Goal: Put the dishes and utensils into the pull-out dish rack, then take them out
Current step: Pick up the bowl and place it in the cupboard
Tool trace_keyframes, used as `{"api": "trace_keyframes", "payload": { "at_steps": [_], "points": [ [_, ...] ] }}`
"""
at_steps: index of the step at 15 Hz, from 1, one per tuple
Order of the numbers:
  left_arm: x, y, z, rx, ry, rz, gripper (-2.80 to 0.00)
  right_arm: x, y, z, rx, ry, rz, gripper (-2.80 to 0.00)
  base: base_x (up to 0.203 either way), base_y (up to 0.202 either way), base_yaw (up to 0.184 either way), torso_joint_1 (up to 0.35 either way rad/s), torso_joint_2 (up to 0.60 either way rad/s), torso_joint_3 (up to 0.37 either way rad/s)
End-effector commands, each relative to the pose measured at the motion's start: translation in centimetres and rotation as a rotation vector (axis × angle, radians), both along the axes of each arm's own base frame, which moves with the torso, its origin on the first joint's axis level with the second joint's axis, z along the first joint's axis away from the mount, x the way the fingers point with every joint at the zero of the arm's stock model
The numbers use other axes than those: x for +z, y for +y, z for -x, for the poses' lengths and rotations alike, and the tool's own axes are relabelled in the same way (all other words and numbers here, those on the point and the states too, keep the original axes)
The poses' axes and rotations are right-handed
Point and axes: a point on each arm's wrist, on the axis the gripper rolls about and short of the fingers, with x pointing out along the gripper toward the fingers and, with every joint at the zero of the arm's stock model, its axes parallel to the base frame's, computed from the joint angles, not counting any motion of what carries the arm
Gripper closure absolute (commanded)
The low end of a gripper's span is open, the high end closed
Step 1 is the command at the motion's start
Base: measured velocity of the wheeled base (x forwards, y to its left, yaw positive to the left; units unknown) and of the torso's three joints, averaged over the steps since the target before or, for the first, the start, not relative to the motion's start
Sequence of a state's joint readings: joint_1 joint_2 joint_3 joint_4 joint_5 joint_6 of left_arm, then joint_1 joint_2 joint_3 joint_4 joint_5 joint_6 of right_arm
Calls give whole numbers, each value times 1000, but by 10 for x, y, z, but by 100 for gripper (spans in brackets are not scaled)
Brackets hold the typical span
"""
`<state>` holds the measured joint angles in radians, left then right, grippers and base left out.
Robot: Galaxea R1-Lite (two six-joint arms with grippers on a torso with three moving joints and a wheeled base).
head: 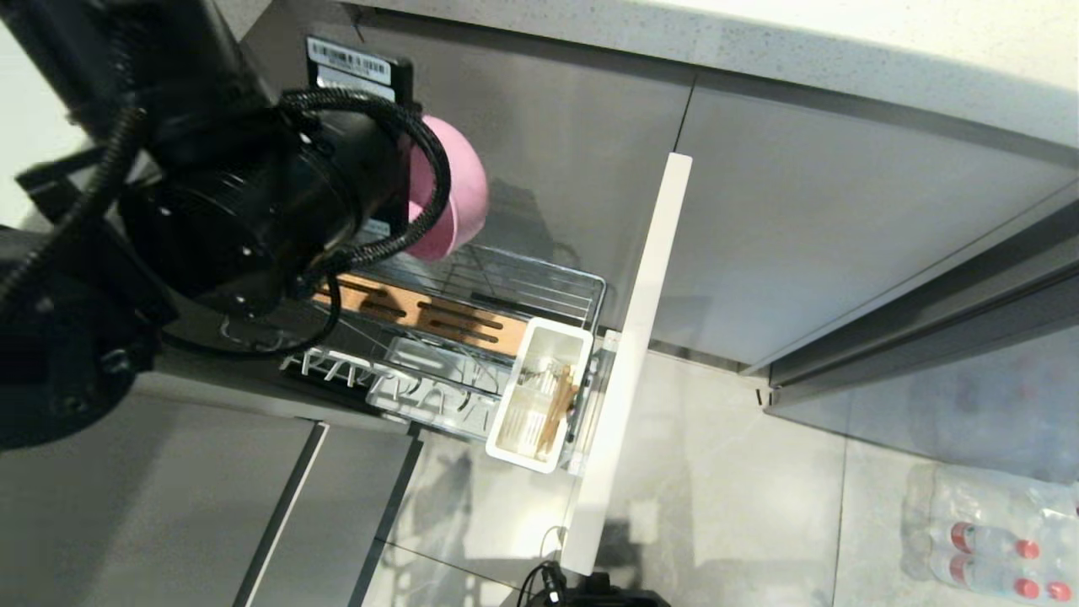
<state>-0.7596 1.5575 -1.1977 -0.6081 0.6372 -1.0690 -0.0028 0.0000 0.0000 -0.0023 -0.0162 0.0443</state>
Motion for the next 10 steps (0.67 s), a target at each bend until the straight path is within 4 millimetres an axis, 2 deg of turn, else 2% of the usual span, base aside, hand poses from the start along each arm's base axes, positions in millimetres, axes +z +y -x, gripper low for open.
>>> {"api": "trace_keyframes", "payload": {
  "at_steps": [1, 5, 7, 10],
  "points": [
    [-20, -6, -10, 4, 54, -2, 0, 0, 0, 0, 1, 1, 0, 0, 0, 0, 0, 0, 0, 0],
    [-41, -9, -21, 25, 83, 33, 0, 0, 0, 0, -1, 1, 0, 0, 0, 0, 0, 0, 0, 0],
    [-49, -7, -22, 21, 19, 81, 0, 0, 0, 0, 0, 1, 0, 0, 0, 0, 0, 0, 0, 0],
    [-68, -4, -38, 56, -52, 73, 0, 0, 0, 0, 0, 1, 0, 0, 0, 0, 0, 0, 0, 0]
  ]
}}
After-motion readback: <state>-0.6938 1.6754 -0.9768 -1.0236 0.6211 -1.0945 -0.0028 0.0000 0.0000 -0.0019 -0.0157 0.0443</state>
